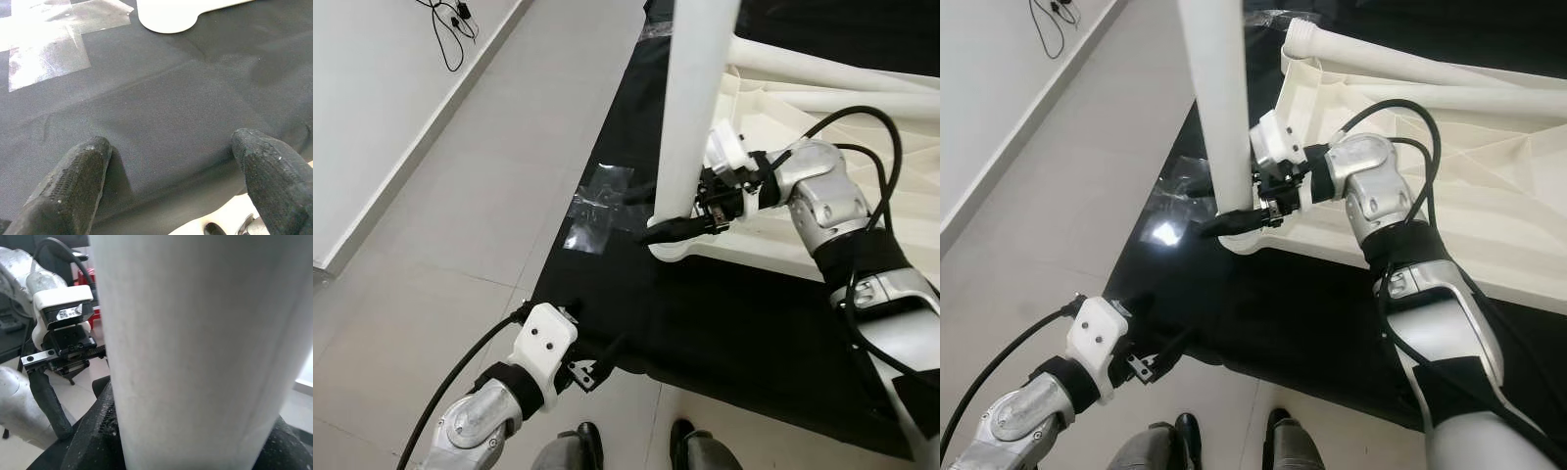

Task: Building children table

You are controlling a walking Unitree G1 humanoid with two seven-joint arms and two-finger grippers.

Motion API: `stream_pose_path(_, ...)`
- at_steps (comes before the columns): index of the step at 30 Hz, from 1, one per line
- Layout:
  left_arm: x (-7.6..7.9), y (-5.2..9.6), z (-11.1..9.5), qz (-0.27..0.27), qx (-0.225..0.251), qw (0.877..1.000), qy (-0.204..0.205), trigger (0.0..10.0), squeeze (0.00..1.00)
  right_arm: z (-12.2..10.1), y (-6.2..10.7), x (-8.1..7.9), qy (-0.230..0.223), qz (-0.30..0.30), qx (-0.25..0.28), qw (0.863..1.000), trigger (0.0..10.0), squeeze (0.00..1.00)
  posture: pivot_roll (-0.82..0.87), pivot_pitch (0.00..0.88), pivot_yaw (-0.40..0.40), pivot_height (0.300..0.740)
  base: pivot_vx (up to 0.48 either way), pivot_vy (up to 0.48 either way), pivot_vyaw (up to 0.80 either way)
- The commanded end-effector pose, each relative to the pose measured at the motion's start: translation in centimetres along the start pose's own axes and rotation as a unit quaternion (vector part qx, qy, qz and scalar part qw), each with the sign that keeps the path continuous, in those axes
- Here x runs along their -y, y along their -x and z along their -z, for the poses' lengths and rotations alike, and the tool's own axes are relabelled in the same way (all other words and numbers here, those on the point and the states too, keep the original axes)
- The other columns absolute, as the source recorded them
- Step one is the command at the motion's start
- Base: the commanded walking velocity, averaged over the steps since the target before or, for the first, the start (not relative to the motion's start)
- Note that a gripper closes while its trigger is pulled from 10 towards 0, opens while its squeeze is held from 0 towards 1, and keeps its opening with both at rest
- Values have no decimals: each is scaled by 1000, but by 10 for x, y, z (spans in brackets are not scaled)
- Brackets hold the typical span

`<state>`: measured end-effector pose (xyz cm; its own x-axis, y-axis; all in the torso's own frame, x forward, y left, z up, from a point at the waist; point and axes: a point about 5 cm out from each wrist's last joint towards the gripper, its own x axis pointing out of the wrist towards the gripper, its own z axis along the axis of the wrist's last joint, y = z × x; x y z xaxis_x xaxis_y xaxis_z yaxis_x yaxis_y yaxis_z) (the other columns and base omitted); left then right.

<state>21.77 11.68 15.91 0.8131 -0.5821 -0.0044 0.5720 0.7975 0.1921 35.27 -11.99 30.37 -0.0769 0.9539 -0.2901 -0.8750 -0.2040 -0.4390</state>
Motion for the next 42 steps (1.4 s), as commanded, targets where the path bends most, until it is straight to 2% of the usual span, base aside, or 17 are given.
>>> stream_pose_path(1,2,5,6,7,-21,1000,6,10000,0,8,-9,-4,-9,-23,-15,1000,10000,0,68,370,68,740,0,0,0)
stream_pose_path(8,1,5,6,2,-19,1000,7,10000,0,9,-12,-5,-8,-26,-5,1000,10000,0,70,374,62,740,0,0,0)
stream_pose_path(12,0,5,5,2,-19,1000,7,10000,0,10,-15,-4,-8,-15,19,1000,10000,0,71,375,65,740,0,0,0)
stream_pose_path(14,0,5,5,3,-20,1000,7,10000,0,9,-13,-1,-13,-1,37,999,10000,0,71,373,65,740,0,0,0)
stream_pose_path(15,0,4,5,4,-20,1000,7,10000,0,8,-9,4,-24,28,63,997,10000,0,70,374,65,740,0,0,0)
stream_pose_path(18,0,4,5,4,-20,1000,7,10000,0,8,-6,6,-29,43,69,996,10000,0,71,374,64,740,0,0,0)
stream_pose_path(30,1,6,4,4,-21,1000,5,10000,0,16,13,10,-48,111,74,990,10000,0,78,383,66,740,0,0,0)
stream_pose_path(42,1,7,5,5,-24,1000,4,10000,0,16,26,9,-49,112,66,990,10000,0,80,385,69,740,0,0,0)
